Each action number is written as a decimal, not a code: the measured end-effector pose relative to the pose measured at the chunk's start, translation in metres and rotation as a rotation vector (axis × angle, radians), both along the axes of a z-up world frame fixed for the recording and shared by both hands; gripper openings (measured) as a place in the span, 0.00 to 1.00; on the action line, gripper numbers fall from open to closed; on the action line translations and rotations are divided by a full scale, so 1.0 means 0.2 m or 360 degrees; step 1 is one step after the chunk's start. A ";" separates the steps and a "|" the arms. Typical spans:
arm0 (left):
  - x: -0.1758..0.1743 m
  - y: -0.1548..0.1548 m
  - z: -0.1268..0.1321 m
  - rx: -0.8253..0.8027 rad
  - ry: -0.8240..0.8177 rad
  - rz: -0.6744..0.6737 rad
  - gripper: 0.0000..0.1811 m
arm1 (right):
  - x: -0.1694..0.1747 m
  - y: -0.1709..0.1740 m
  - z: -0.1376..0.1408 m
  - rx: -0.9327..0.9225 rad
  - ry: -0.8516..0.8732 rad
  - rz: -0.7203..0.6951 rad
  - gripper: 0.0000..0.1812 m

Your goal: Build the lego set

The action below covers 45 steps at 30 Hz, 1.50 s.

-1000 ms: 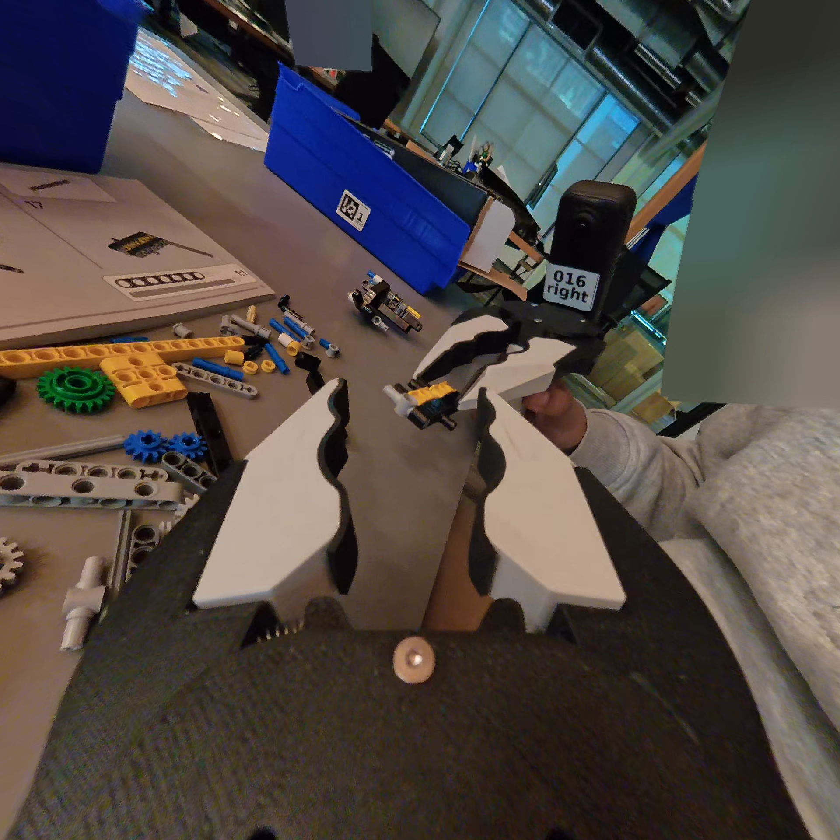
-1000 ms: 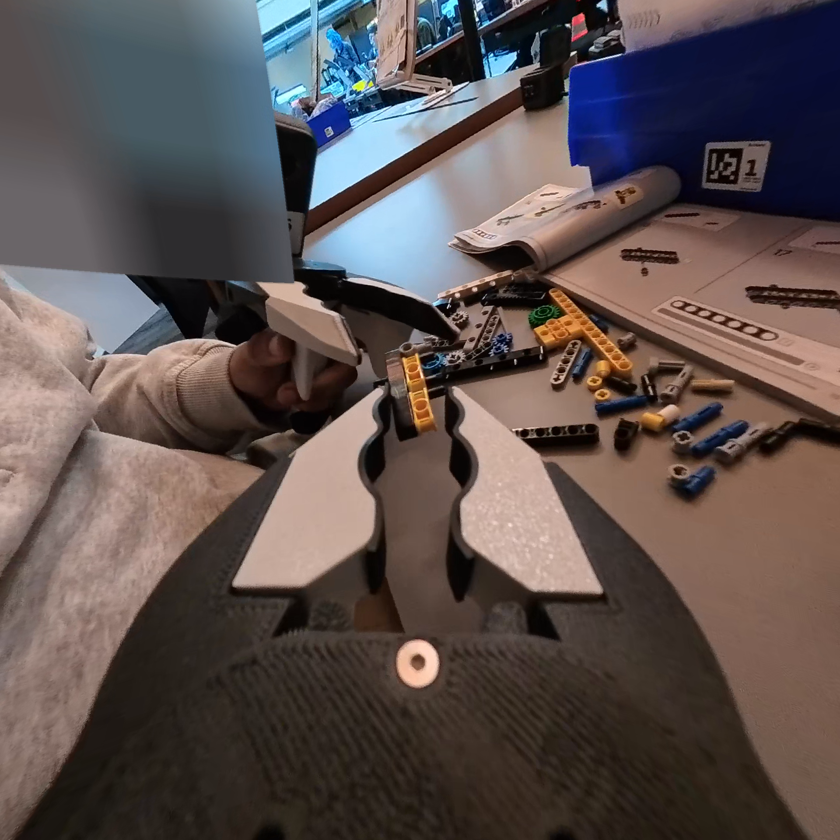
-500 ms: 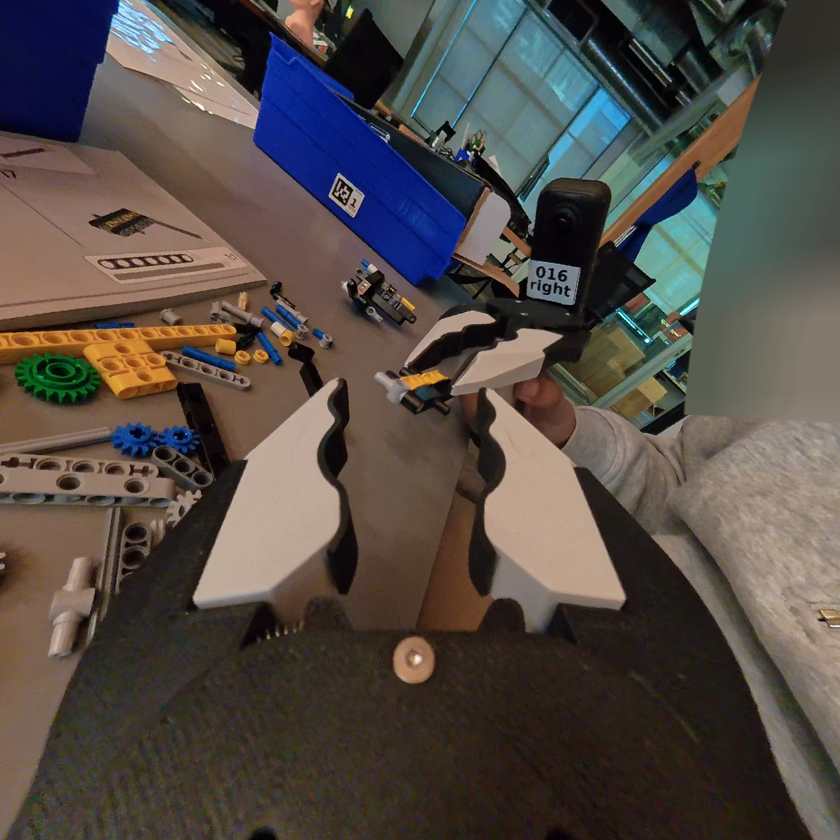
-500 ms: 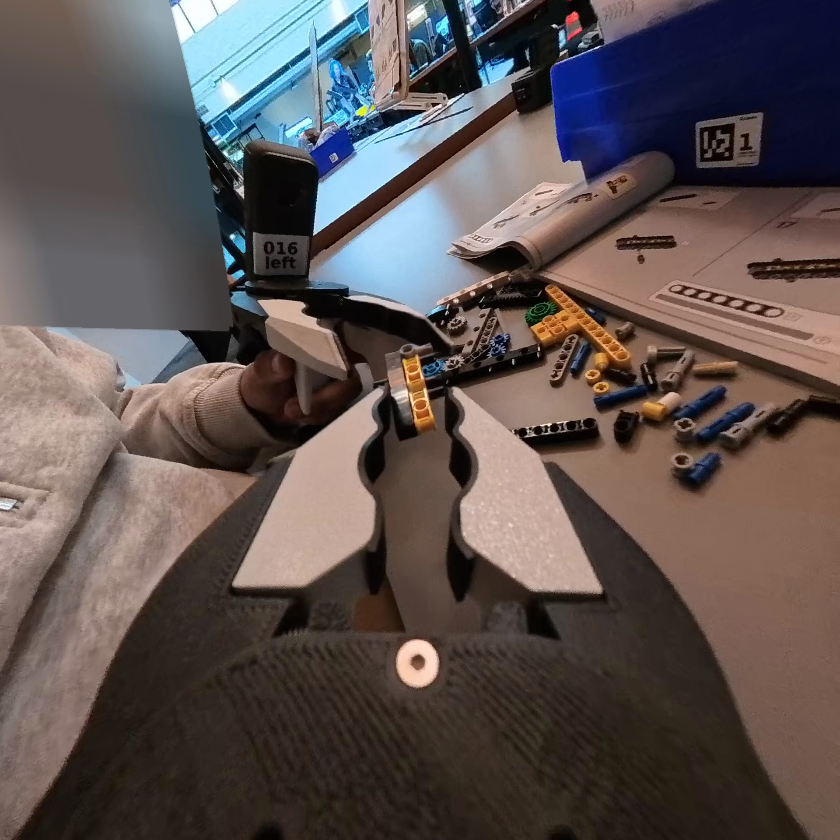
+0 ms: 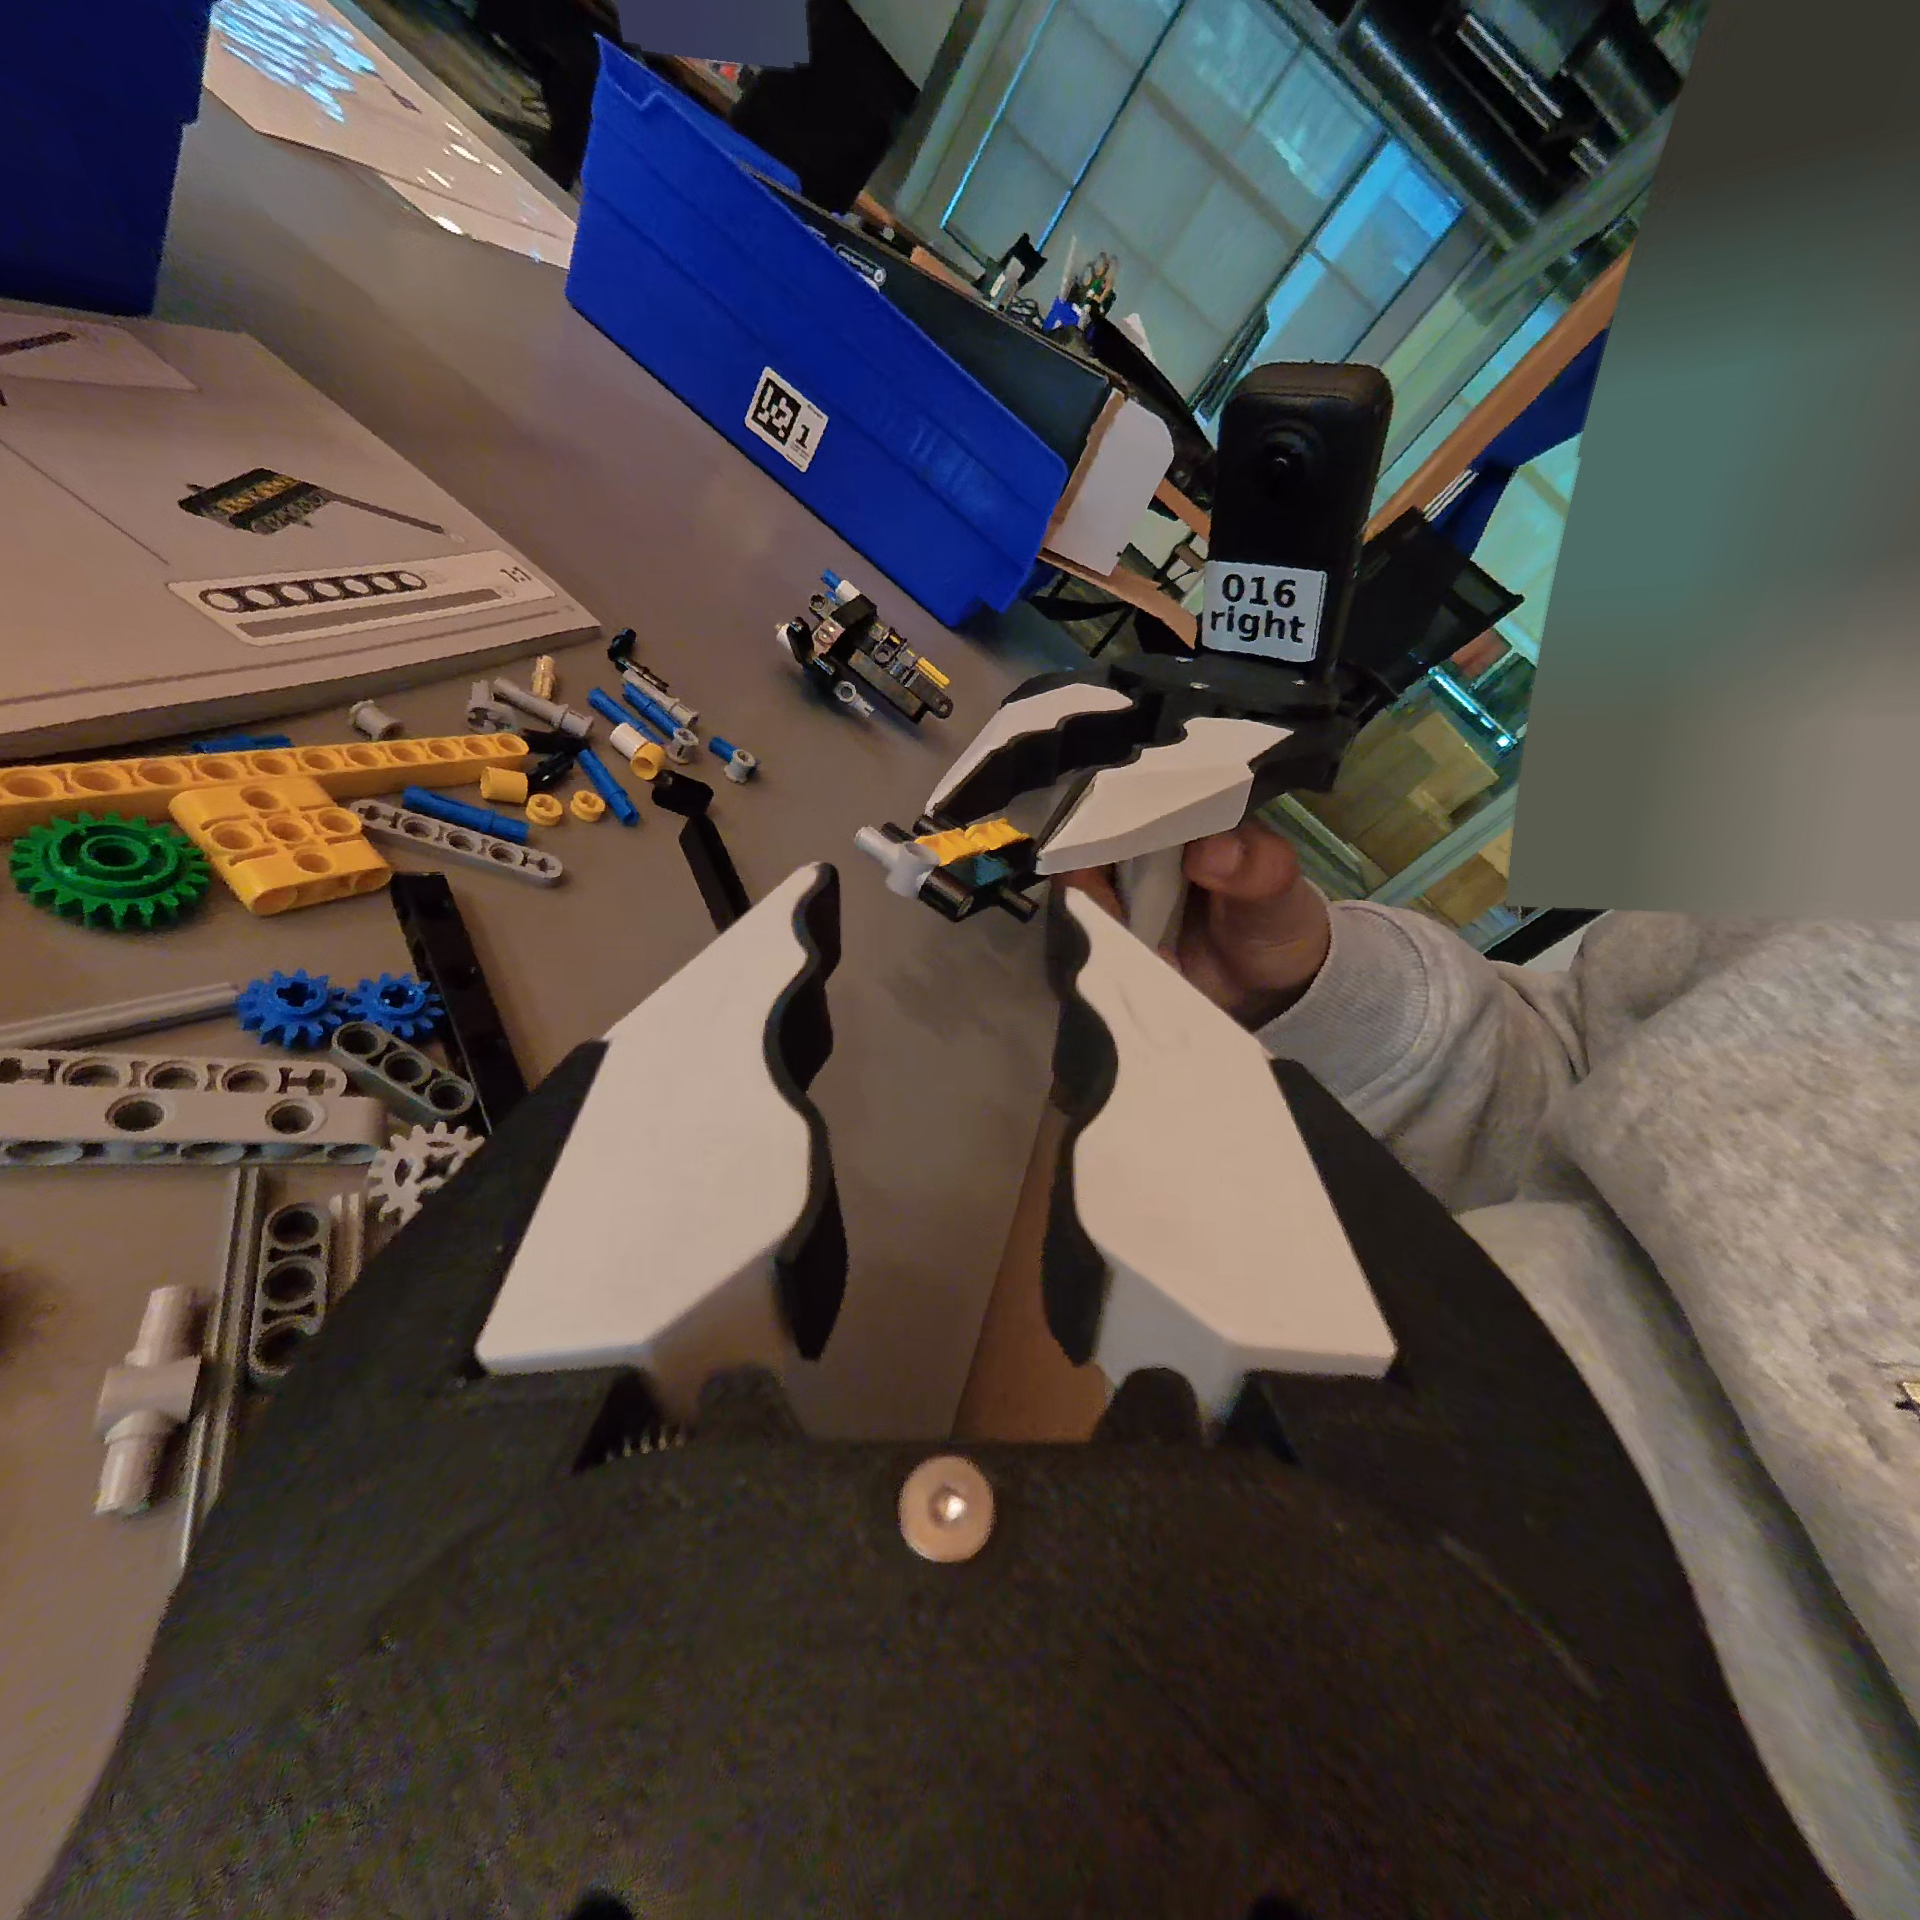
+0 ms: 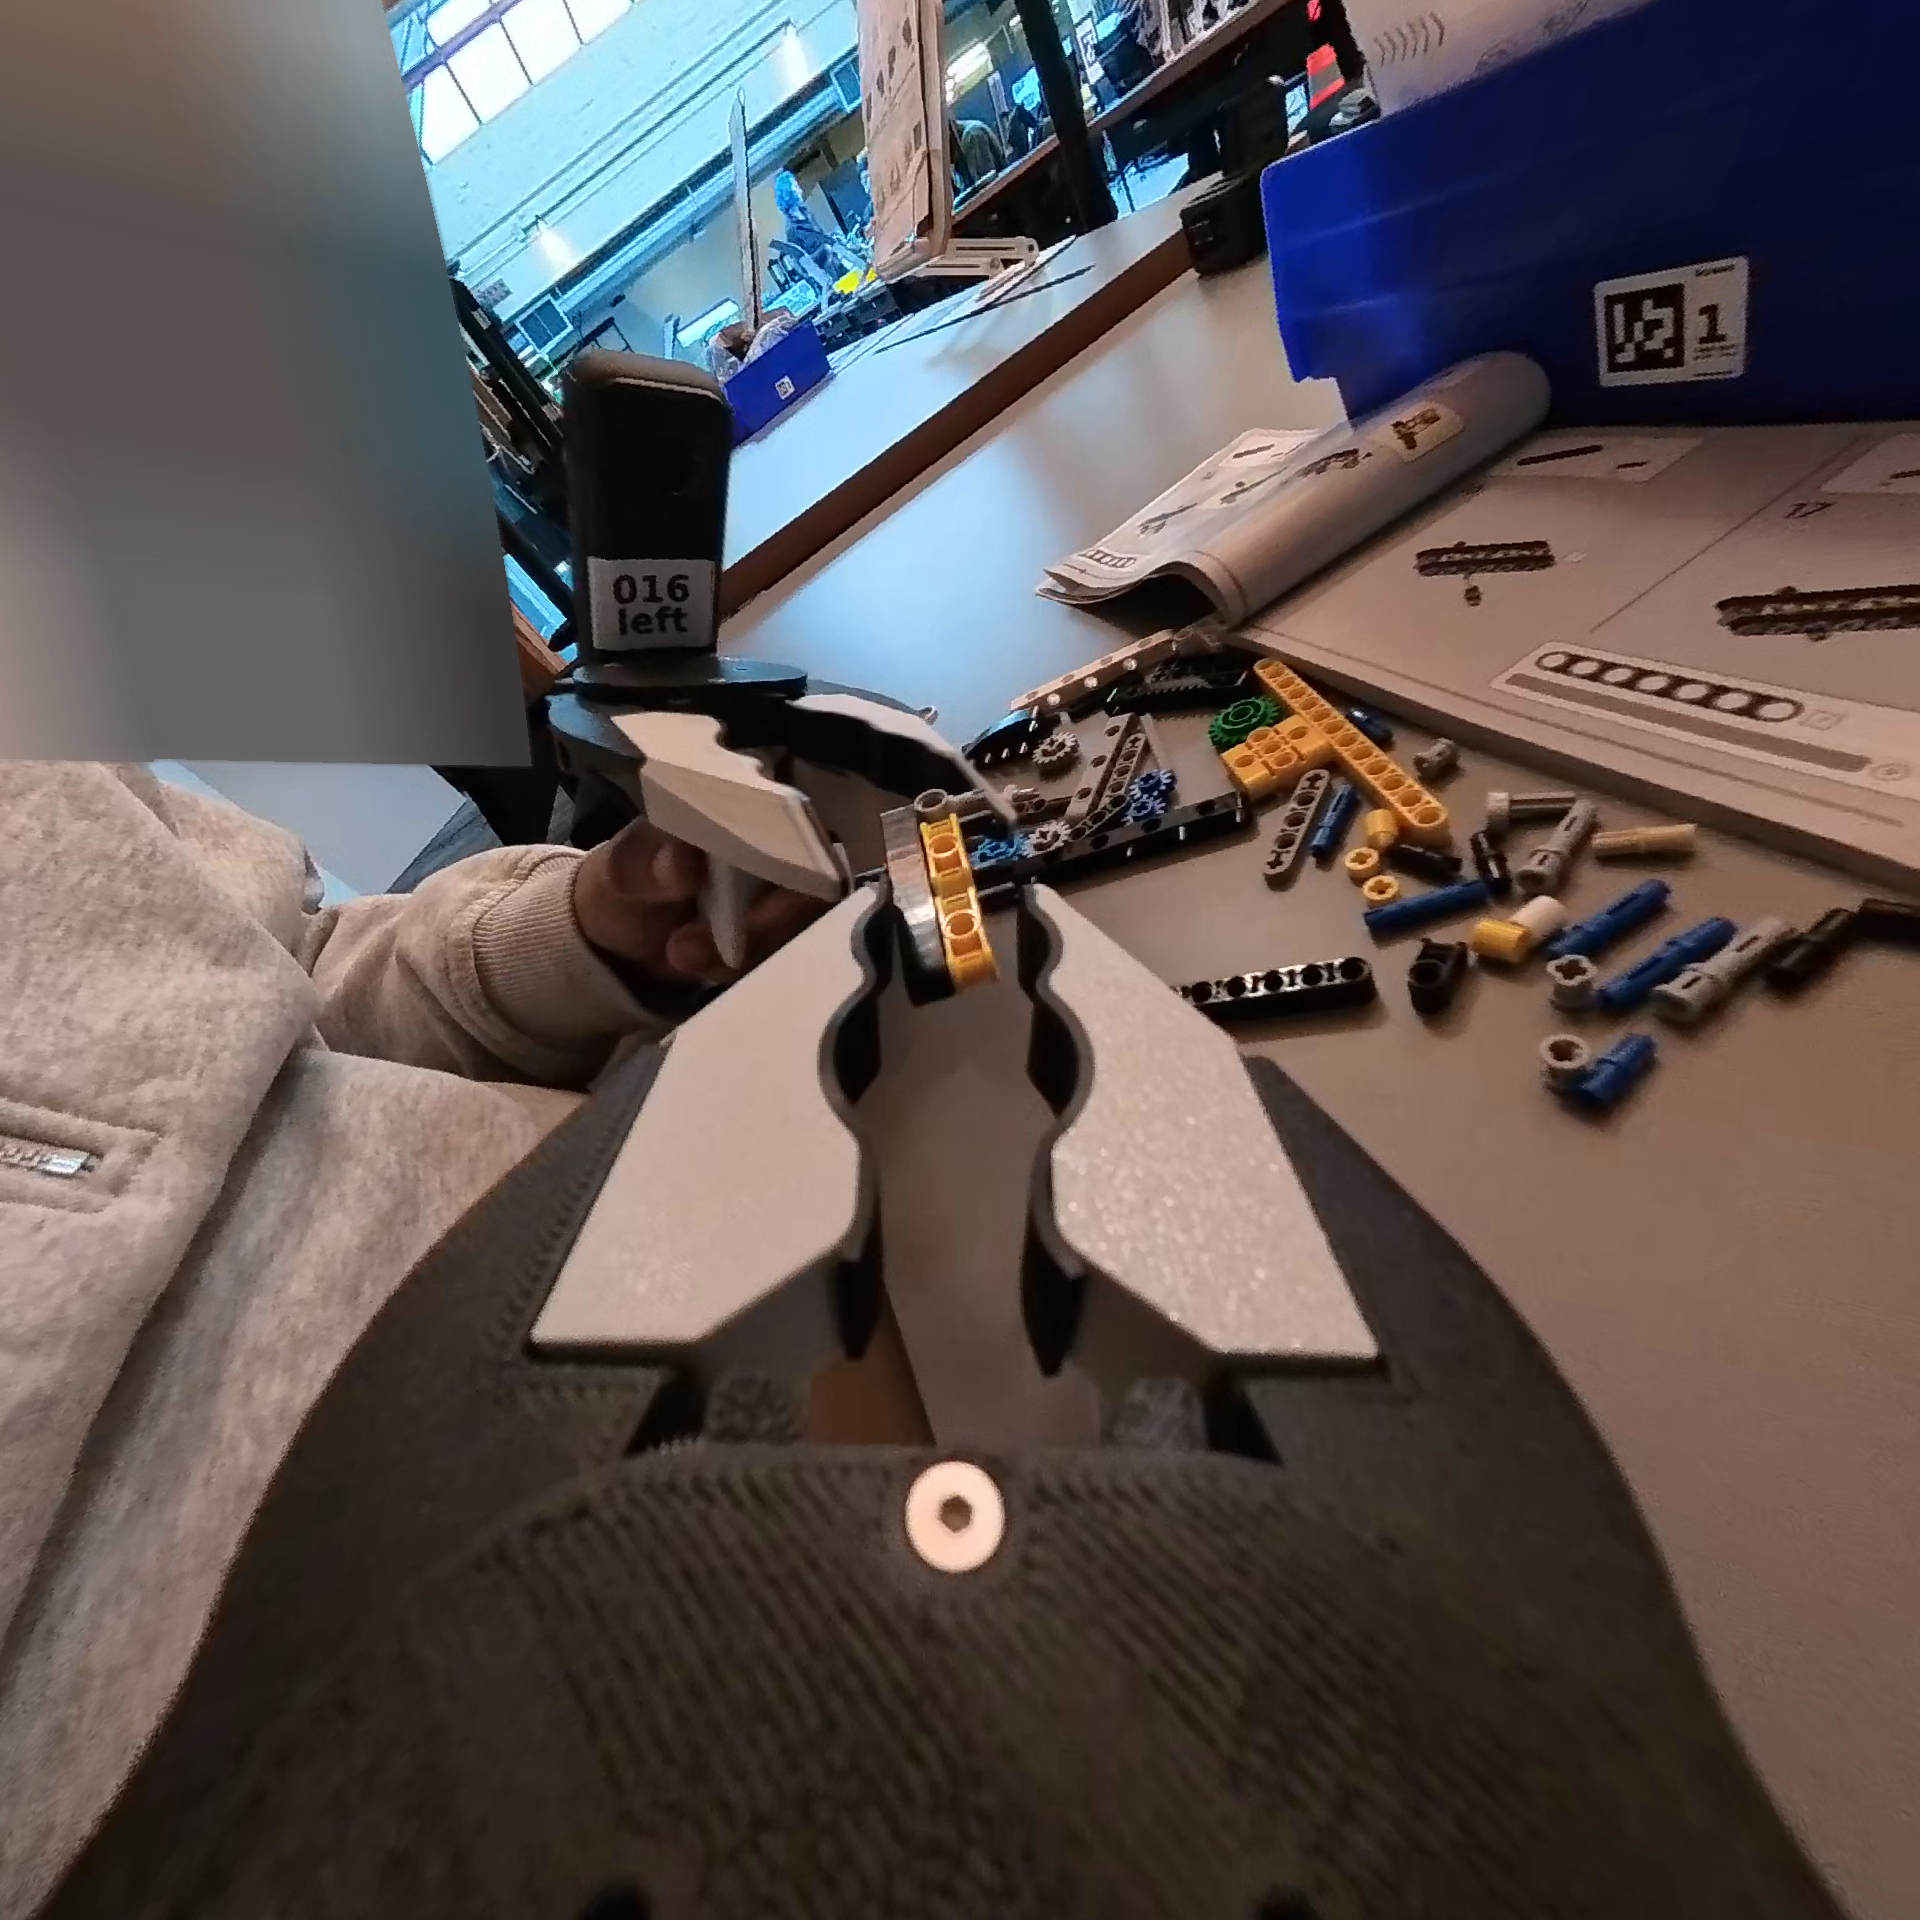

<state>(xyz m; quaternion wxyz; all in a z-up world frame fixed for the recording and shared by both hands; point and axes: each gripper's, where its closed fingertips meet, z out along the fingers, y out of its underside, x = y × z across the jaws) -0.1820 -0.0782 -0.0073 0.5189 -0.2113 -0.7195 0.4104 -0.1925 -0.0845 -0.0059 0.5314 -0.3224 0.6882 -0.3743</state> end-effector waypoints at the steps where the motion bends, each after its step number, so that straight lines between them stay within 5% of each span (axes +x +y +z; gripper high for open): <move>1: 0.00 0.00 0.00 -0.0004 -0.0006 -0.0001 0.20 | 0.00 0.00 0.00 0.0001 0.0000 0.0002 0.12; 28: -0.03 0.03 -0.02 -0.0100 -0.0122 -0.0036 0.14 | -0.01 0.00 -0.01 -0.0034 0.0029 -0.0016 0.11; 34: -0.05 0.06 -0.02 -0.0153 -0.0179 -0.0062 0.14 | -0.03 -0.01 0.02 -0.0052 -0.0023 -0.0054 0.04; 45: -0.02 0.05 0.04 -0.0110 0.0002 -0.0077 0.14 | -0.03 0.02 0.08 -0.0153 -0.0098 0.0016 0.13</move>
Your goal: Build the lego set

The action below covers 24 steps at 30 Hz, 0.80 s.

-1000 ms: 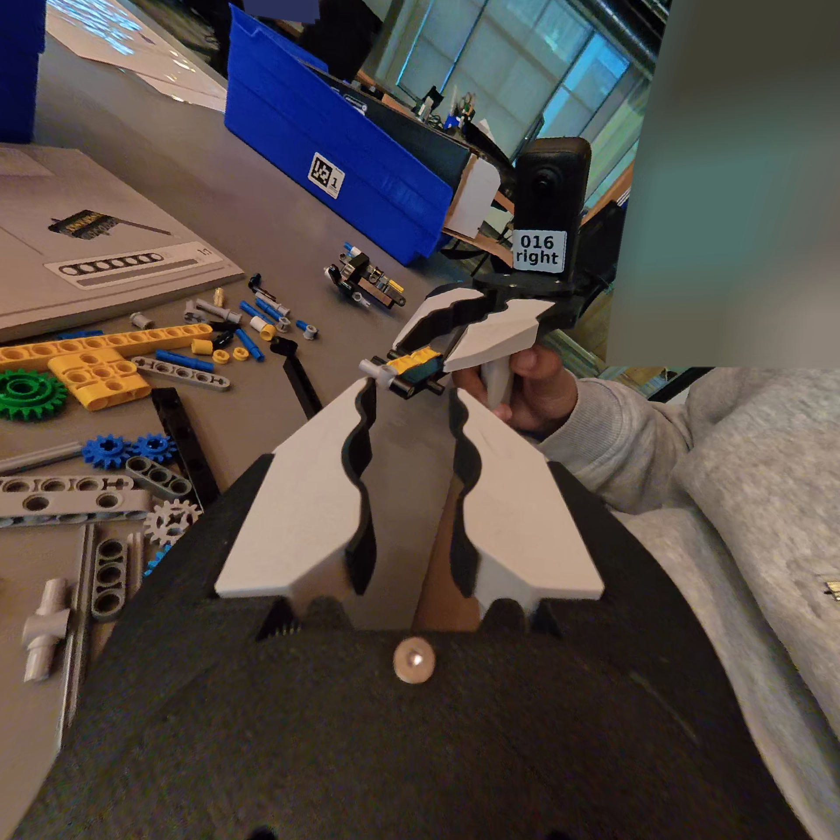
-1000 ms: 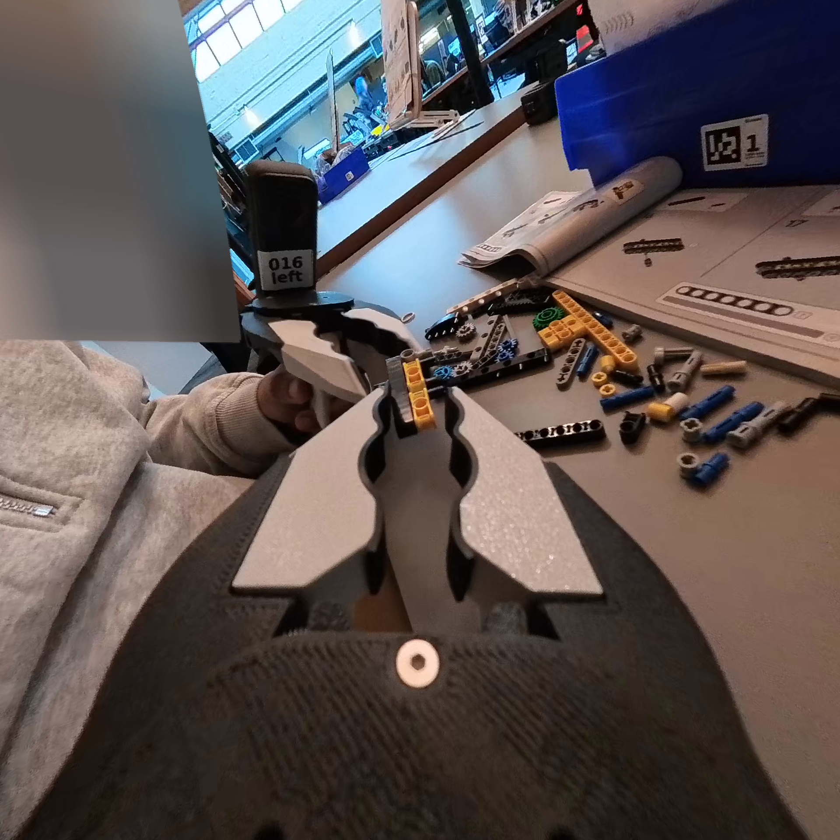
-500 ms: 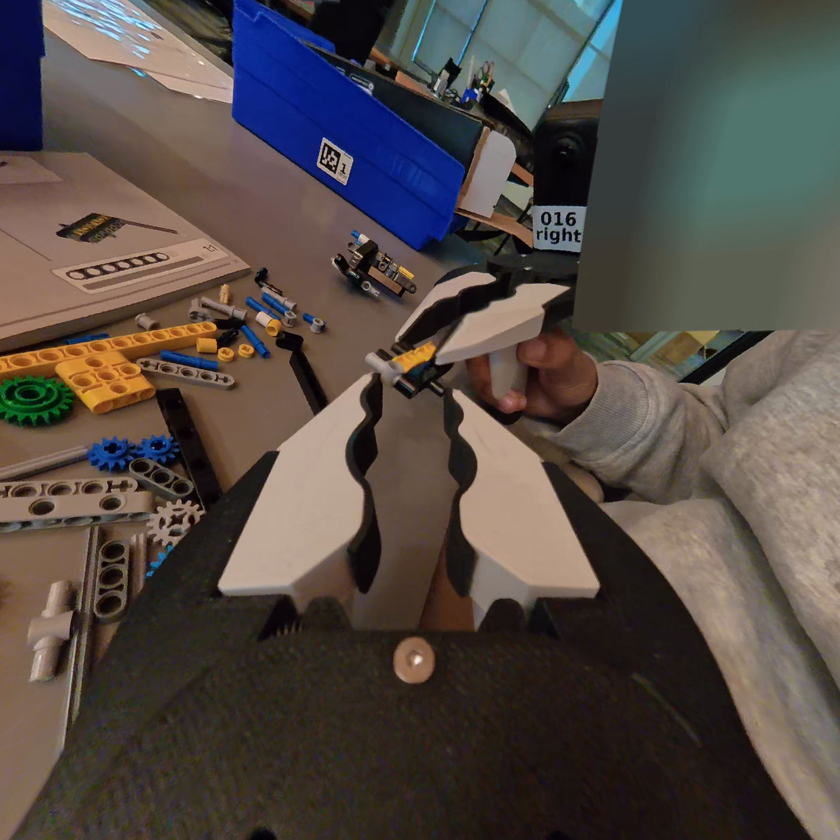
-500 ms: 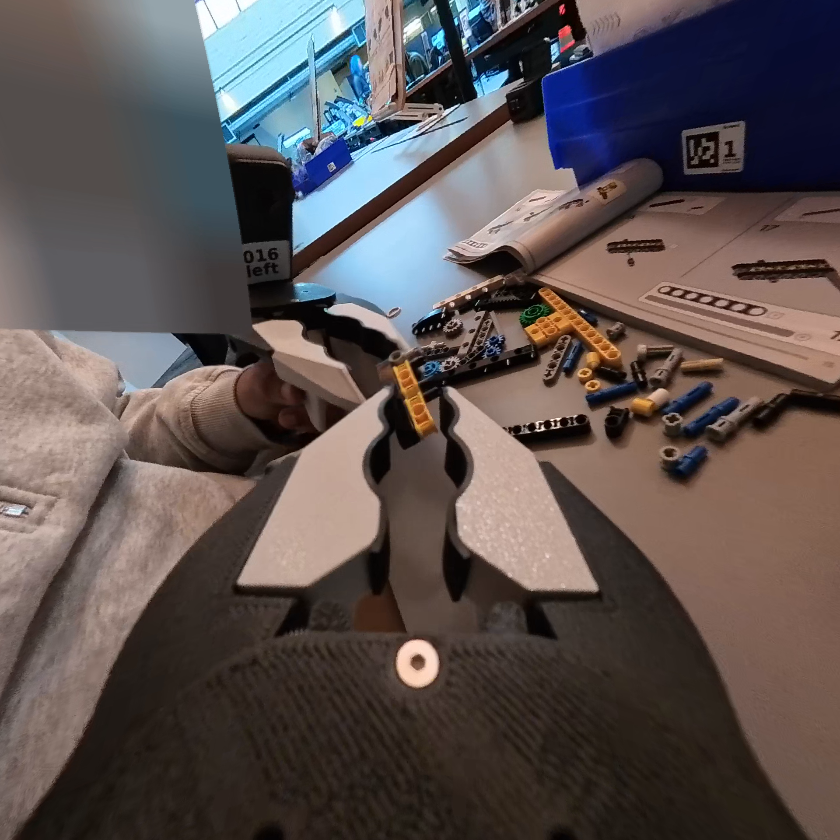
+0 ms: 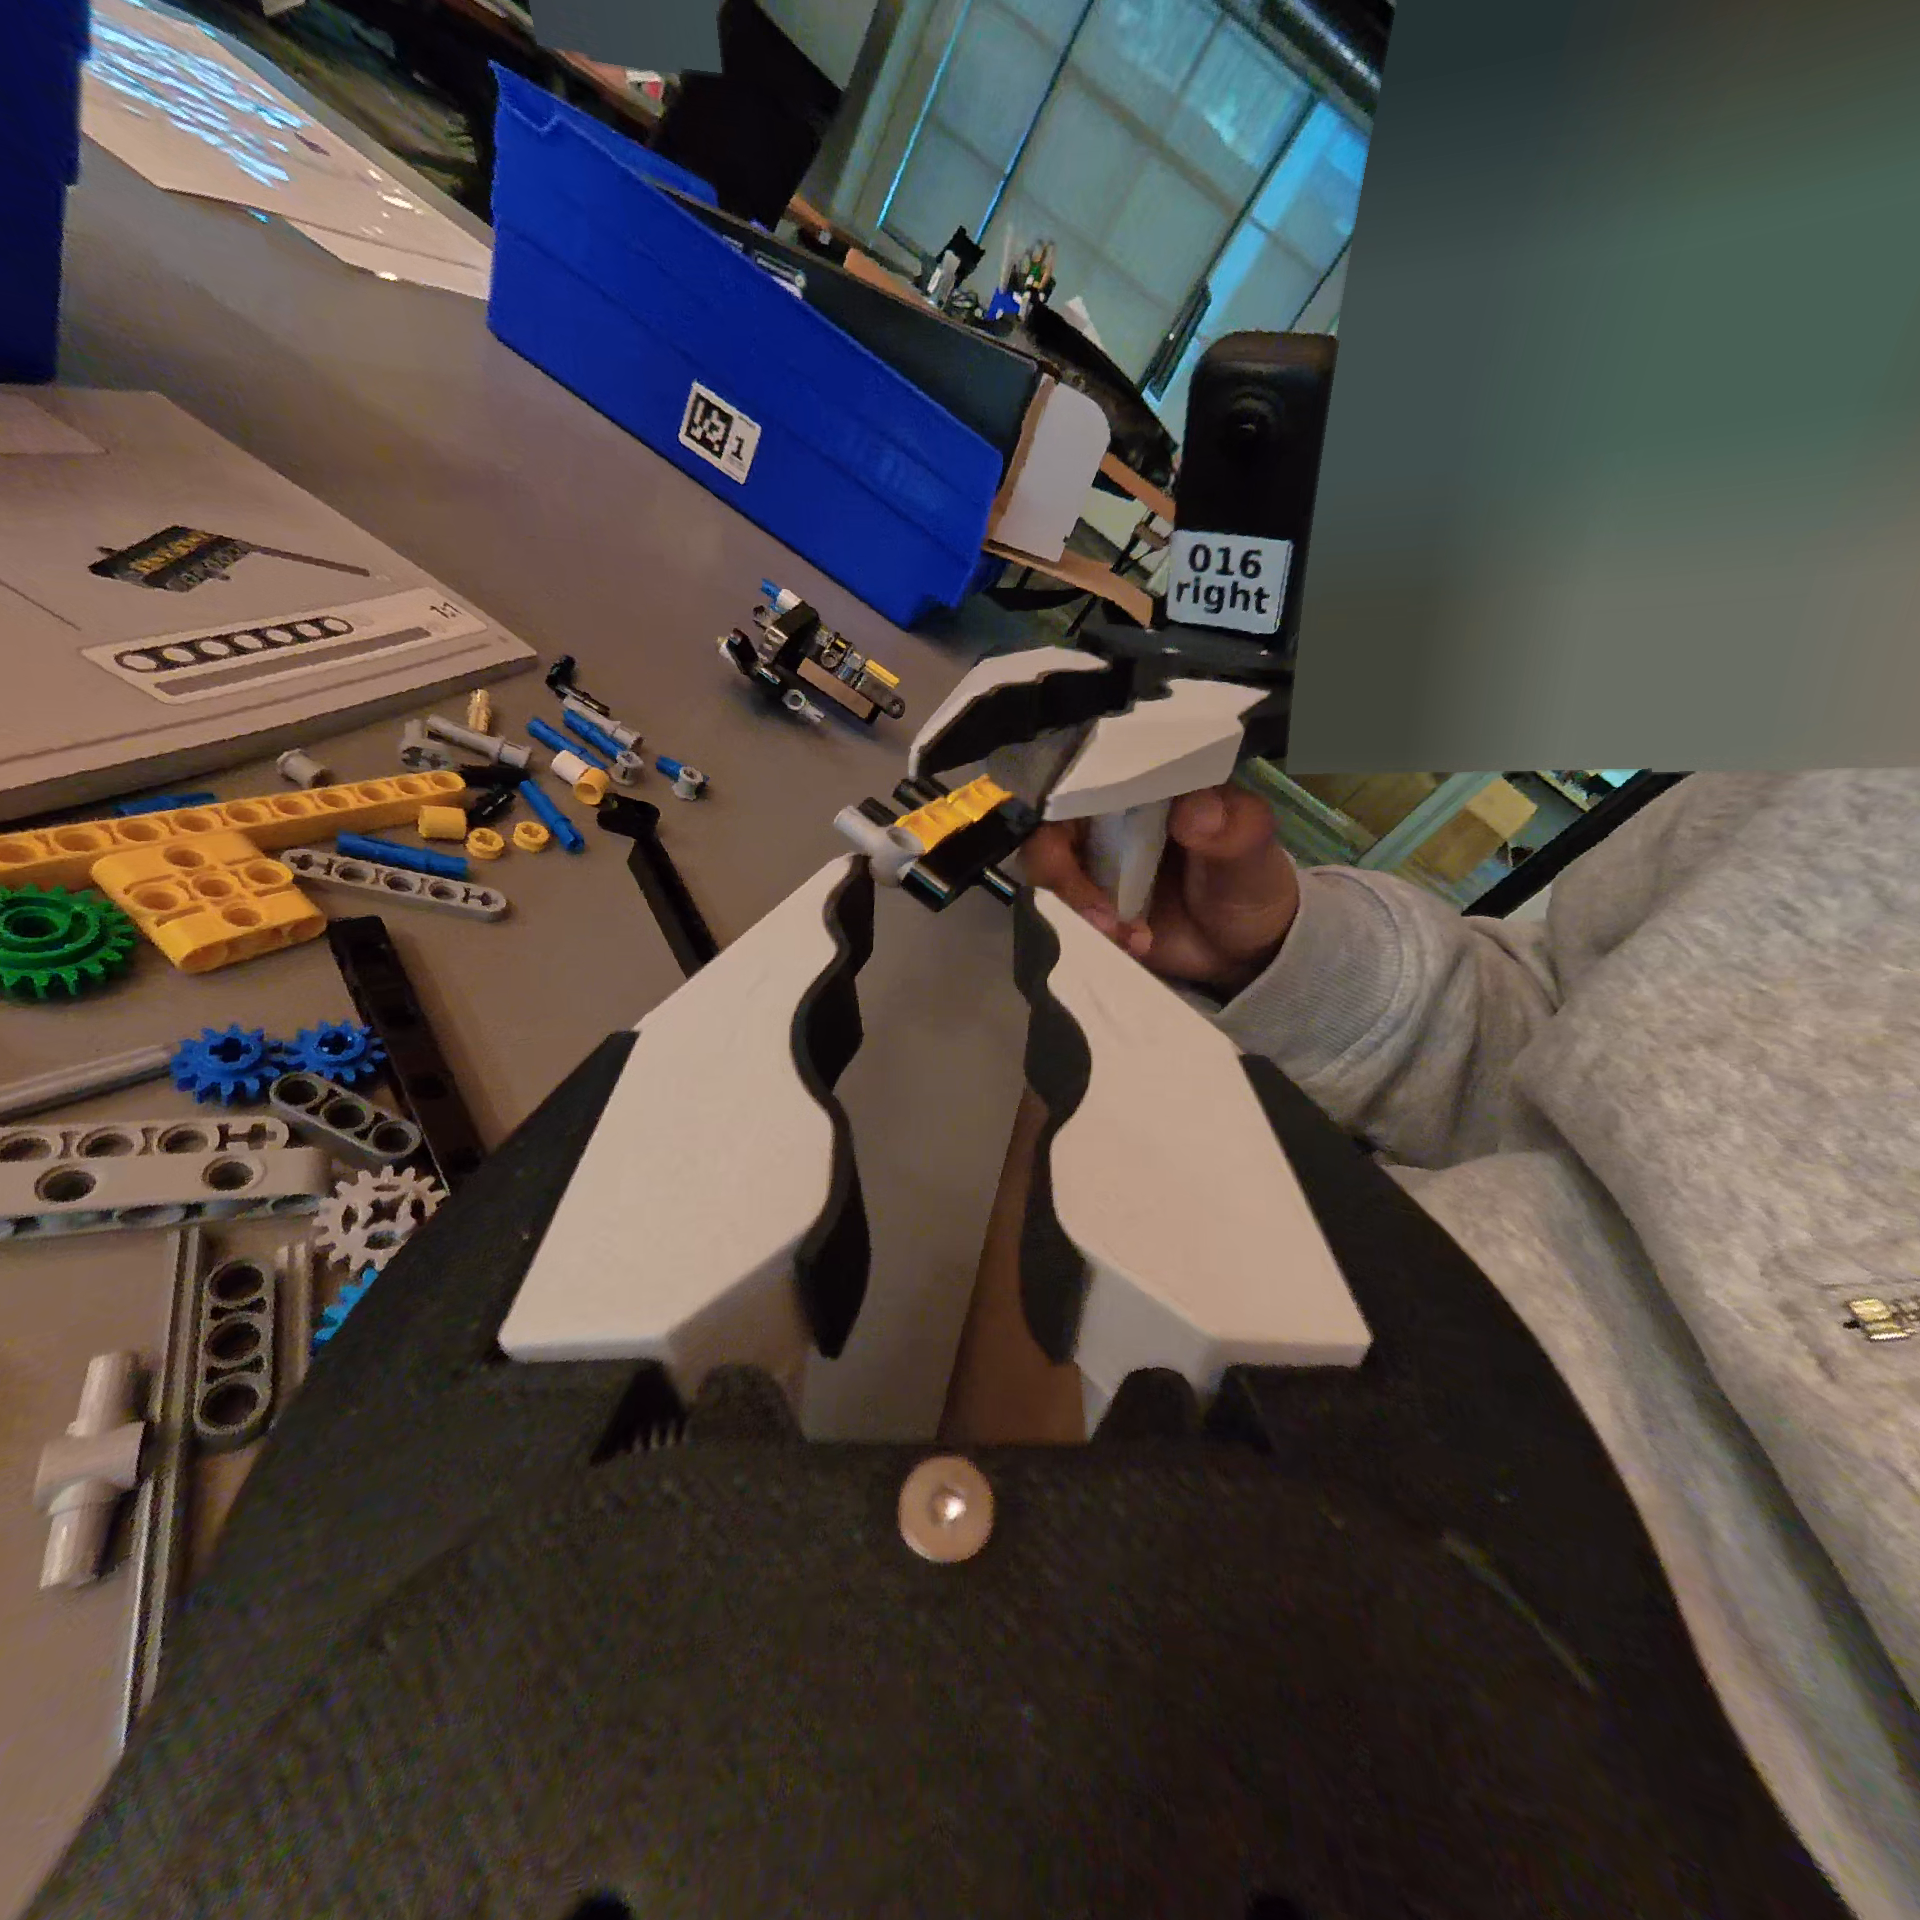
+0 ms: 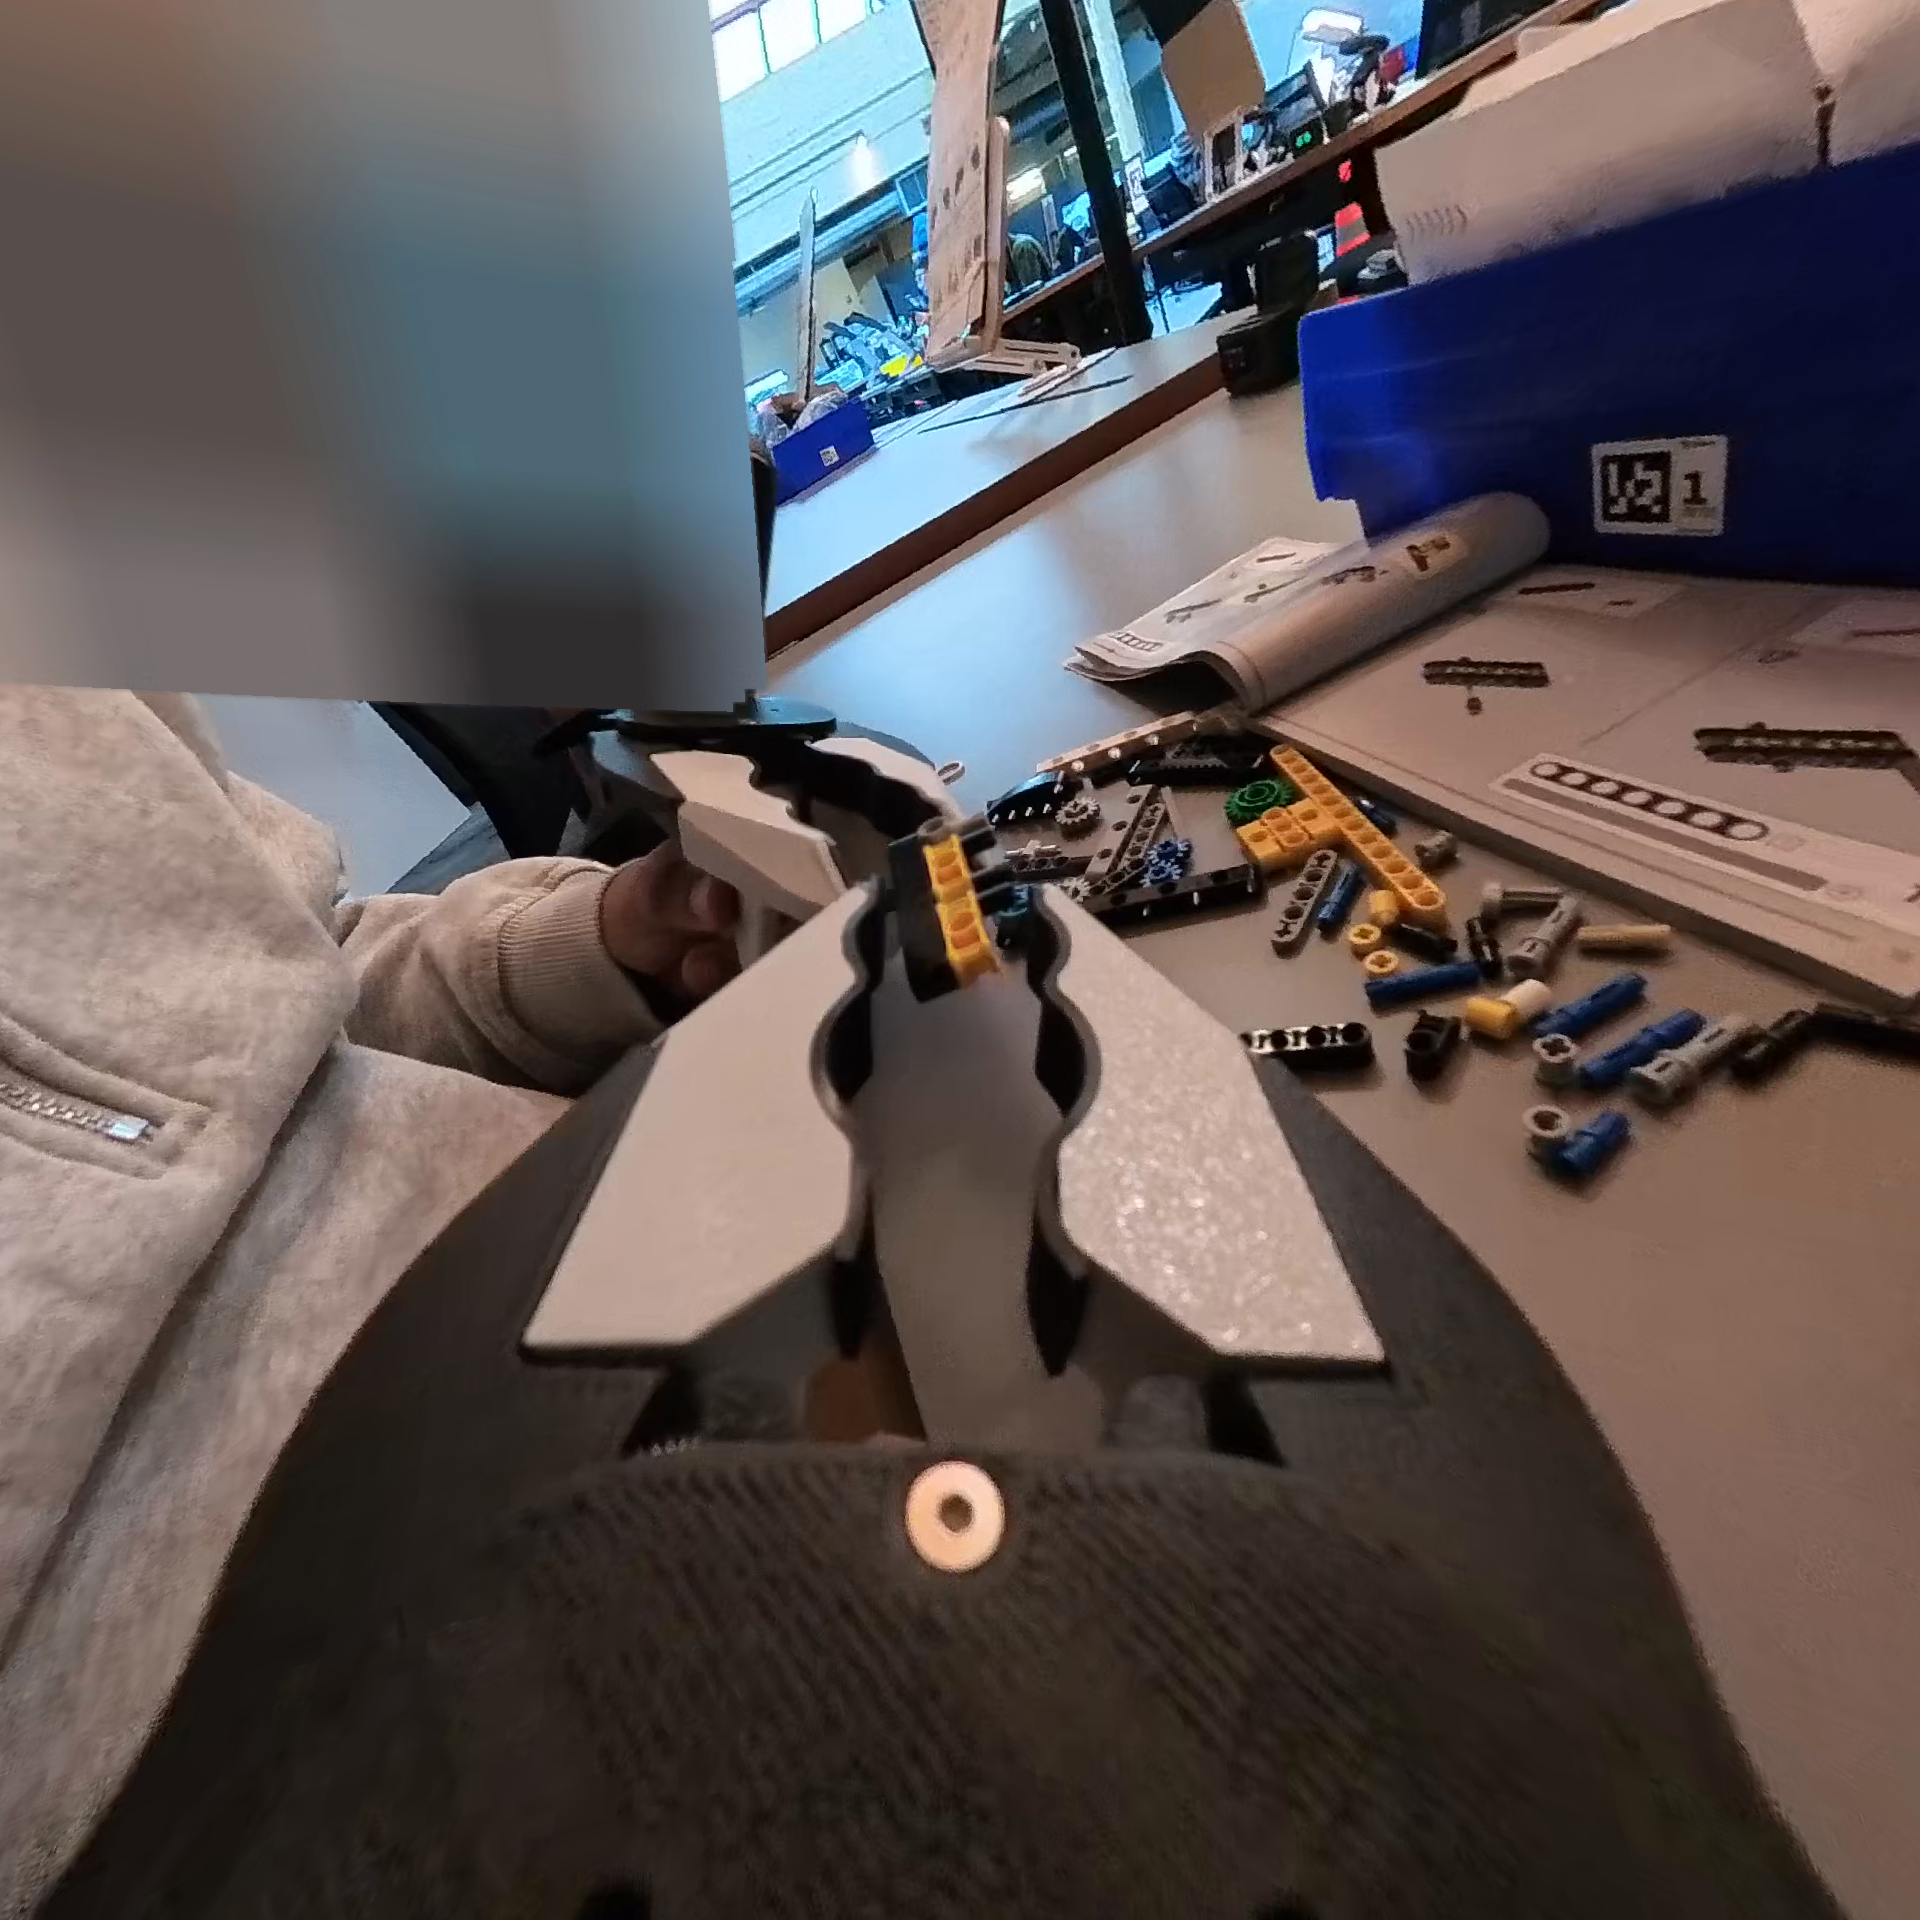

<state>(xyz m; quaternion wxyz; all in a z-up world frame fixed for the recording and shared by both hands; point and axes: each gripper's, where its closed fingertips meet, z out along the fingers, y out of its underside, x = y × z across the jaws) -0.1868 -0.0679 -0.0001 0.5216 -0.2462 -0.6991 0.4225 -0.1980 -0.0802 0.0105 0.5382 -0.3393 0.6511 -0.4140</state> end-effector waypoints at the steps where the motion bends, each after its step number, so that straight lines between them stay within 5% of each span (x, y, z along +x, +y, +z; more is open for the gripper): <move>1: 0.00 0.00 0.01 -0.0006 0.0017 -0.0002 0.14 | 0.00 0.01 0.00 -0.0015 0.0002 0.0012 0.14; 14: -0.02 0.08 0.10 -0.0278 0.0109 -0.0054 0.14 | 0.01 0.09 0.04 -0.0565 0.0183 0.0011 0.11; 24: -0.02 0.10 0.11 -0.0326 0.0120 -0.0079 0.14 | 0.01 0.12 0.06 -0.0704 0.0210 0.0029 0.09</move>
